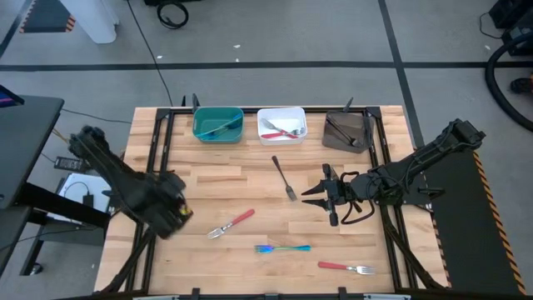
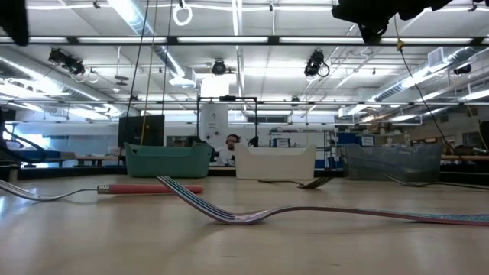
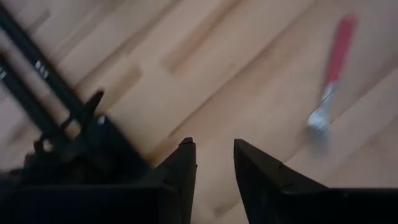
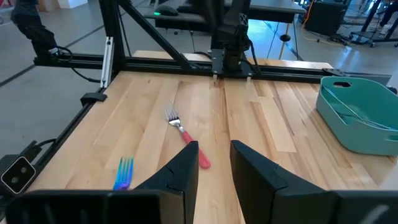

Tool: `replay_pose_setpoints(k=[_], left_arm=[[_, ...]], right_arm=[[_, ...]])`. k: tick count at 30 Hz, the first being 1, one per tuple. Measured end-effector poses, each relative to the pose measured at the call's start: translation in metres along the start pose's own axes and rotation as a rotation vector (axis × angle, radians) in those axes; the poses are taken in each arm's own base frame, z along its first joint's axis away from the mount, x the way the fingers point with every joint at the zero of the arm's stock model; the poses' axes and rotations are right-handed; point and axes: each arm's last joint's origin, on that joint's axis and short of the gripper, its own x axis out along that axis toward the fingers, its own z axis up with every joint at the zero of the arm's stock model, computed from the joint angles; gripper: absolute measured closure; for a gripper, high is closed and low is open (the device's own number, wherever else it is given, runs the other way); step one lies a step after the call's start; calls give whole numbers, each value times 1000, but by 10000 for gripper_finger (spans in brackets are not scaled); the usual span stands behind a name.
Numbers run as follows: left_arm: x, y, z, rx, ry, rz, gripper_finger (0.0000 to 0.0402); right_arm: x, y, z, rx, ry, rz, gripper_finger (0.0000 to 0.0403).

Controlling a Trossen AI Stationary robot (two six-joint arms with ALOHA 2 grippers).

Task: Sort silverware by color (type)
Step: Put the red fork into the white bin

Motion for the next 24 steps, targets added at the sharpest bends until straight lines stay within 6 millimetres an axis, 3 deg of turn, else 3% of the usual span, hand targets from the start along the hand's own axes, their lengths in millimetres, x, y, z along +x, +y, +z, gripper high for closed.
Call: replay_pose_setpoints(k=[3,6,10,13,17,24], left_arm=[[-13,24,11,-76,-70,-90,292],[-13,47,18,-168,-101,-132,292],[13,65,12,-337,-97,-135,292],[34,50,4,-425,-89,-338,292],[45,21,2,-430,-130,-653,292],[91,-5,-23,-483,-12,-663,292]], right_arm=[[0,0,0,0,0,0,301],[0,0,0,-1,1,0,301],[0,0,0,-1,3,6,301],[0,0,-1,-3,7,11,301],[0,0,-1,-4,7,13,301],[0,1,-1,27,8,16,301]])
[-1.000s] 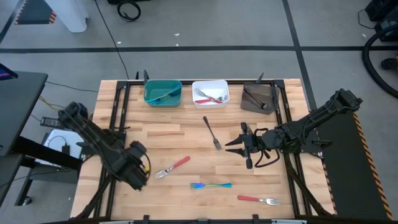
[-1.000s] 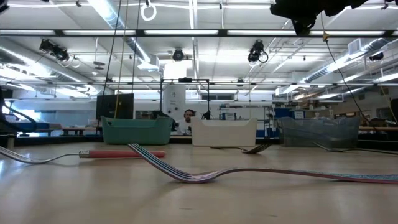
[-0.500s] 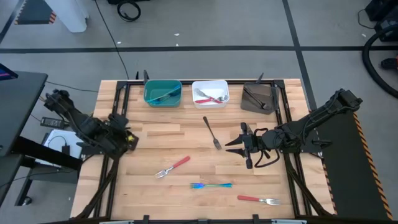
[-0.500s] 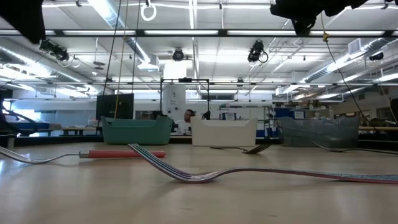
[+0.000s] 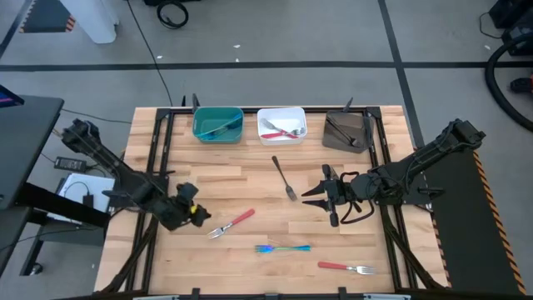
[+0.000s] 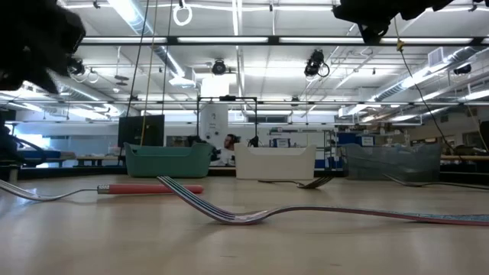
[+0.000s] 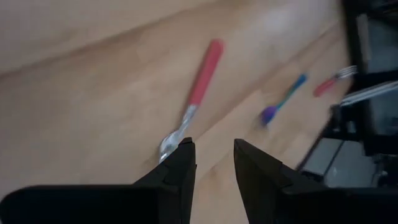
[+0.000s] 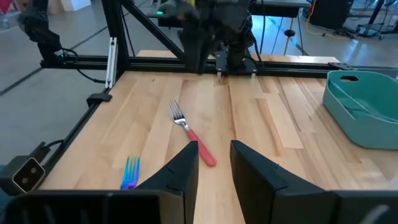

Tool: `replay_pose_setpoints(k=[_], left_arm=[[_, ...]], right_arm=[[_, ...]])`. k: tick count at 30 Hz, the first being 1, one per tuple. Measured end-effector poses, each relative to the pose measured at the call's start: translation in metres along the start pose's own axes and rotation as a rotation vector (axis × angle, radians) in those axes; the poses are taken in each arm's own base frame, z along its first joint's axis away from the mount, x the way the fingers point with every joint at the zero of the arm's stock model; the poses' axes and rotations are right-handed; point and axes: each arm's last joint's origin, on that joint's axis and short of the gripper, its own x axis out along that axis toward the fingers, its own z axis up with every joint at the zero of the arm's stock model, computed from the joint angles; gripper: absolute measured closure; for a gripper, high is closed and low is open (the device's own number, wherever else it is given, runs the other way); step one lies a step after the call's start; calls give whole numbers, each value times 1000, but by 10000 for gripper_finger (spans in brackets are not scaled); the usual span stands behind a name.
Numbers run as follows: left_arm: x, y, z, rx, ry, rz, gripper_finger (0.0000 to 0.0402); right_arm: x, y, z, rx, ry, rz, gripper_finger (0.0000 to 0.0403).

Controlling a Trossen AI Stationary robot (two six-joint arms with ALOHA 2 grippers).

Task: Sort silverware by color (type)
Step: Put the red fork into the white bin

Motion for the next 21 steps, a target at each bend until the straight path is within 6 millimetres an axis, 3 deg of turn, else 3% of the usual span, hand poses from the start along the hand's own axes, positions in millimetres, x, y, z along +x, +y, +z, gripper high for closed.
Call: replay_pose_setpoints(k=[3,10,21], left_arm=[[11,6,-11,-34,19,28,292],[25,-2,-36,-56,77,-33,292],[35,9,-42,-25,92,80,292]], right_arm=[[0,0,0,10,1,0,301],[0,0,-1,8,7,-1,301],[0,0,0,23,0,0,301]])
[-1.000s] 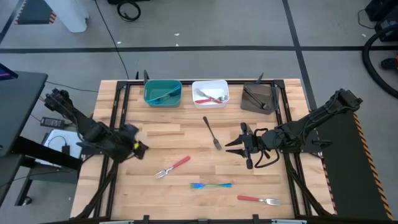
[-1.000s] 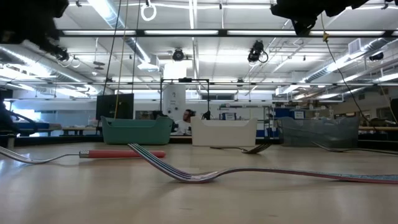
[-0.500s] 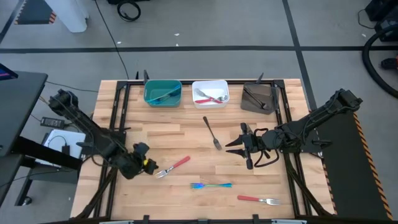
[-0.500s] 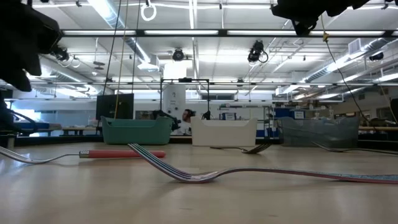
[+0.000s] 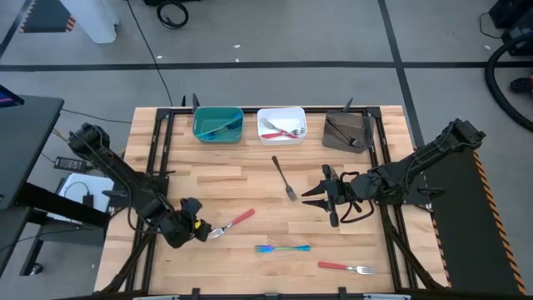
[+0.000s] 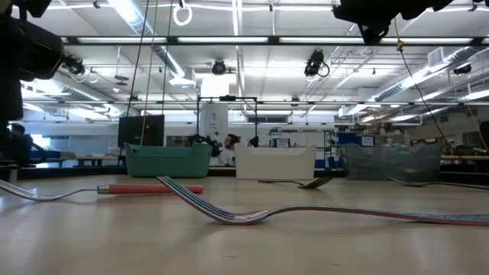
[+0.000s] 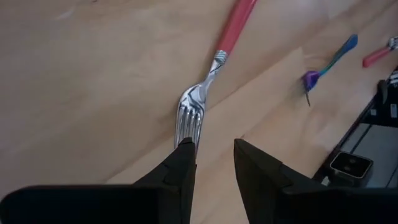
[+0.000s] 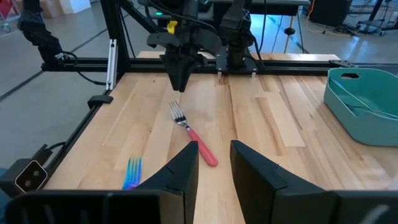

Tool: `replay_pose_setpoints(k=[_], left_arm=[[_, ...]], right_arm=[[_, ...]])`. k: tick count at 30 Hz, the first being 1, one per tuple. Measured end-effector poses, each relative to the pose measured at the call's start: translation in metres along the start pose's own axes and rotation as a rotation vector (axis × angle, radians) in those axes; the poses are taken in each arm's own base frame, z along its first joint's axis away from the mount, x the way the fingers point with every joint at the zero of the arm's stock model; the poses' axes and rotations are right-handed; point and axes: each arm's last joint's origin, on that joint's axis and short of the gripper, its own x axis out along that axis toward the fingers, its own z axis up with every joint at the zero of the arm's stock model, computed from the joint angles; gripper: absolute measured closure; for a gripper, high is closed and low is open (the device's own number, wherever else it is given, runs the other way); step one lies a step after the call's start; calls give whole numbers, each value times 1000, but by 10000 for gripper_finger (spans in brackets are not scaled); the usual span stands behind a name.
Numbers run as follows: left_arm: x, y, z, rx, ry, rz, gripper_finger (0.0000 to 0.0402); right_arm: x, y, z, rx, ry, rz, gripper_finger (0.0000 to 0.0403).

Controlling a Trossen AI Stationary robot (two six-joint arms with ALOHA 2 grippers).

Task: Sort silverware by color (type)
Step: Put the red fork into the white bin

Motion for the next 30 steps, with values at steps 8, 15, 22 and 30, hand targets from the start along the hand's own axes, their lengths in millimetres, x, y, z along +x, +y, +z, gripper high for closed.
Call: replay_pose_setpoints(k=[8,15,22,30], left_arm=[[6,14,0,-55,41,48,292],[11,20,0,-74,53,8,292],[14,26,0,-101,58,-7,292],[22,23,-4,-113,73,-30,292]], right_arm=[[0,0,0,-1,0,0,301],[0,0,0,-3,0,0,301],[0,0,0,-4,0,0,301],[0,0,0,-4,0,0,301]])
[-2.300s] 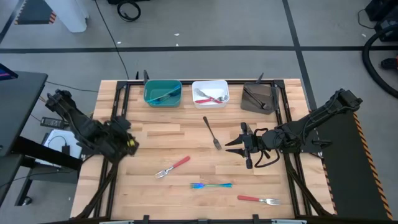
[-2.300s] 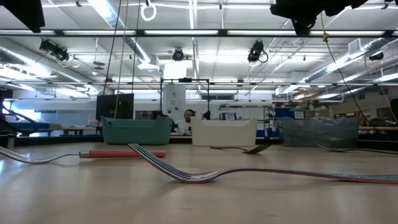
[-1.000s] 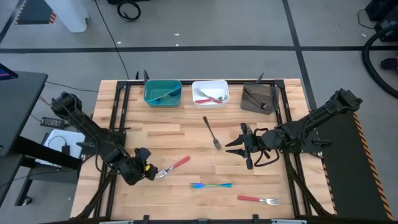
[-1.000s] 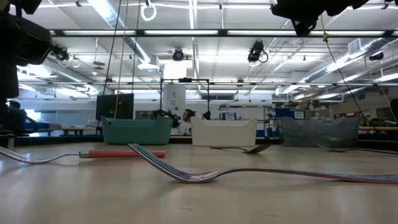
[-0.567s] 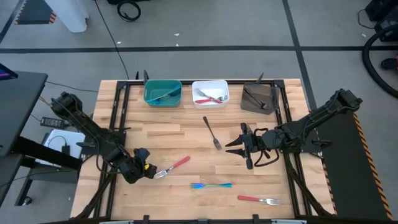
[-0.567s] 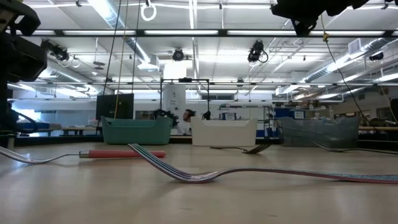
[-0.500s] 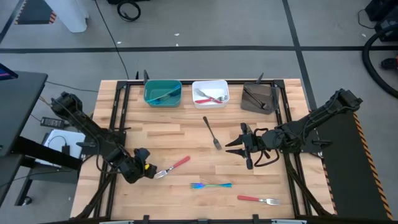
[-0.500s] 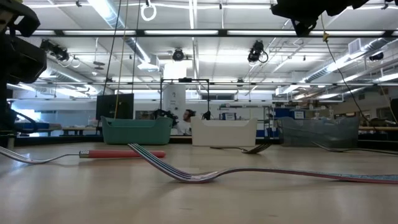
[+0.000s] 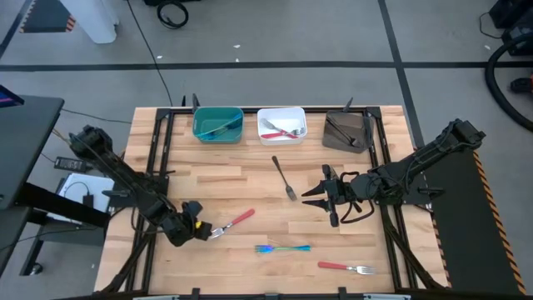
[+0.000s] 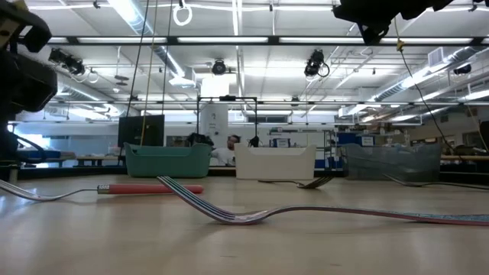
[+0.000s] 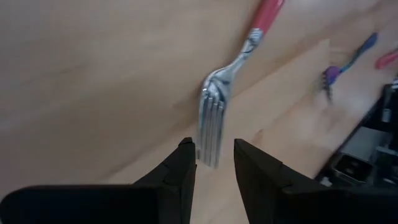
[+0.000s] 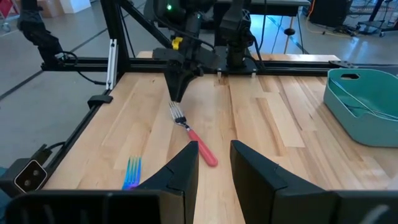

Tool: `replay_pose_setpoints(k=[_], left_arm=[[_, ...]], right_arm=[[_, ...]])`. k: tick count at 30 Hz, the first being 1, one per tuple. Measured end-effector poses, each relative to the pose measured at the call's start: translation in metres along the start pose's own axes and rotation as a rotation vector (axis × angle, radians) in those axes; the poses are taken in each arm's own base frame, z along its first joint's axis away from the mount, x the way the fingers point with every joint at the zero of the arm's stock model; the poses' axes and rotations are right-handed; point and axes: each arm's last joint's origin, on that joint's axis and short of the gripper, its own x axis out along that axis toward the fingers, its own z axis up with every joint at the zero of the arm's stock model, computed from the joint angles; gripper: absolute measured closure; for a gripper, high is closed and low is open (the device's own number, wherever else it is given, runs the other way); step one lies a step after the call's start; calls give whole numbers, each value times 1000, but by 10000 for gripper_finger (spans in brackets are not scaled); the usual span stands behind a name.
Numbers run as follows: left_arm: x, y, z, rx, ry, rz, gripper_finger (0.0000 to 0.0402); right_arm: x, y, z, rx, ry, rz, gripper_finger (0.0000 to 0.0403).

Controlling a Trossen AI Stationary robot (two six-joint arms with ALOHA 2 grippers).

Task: Sort silverware by color (type)
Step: Put the red fork into the white bin

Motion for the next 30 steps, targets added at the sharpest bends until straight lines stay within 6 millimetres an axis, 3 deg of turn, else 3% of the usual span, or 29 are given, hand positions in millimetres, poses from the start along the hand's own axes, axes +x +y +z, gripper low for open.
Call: replay_pose_setpoints(k=[5,12,21,30], left_arm=[[15,5,-2,-6,-11,42,292],[25,-5,-5,1,14,-58,292],[39,4,-2,15,-26,13,296],[41,2,-3,40,-23,-8,350]], right_arm=[[0,0,0,0,0,0,301],[0,0,0,0,0,-1,301],[0,0,0,-1,1,0,301],[0,0,0,-1,1,-1,301]])
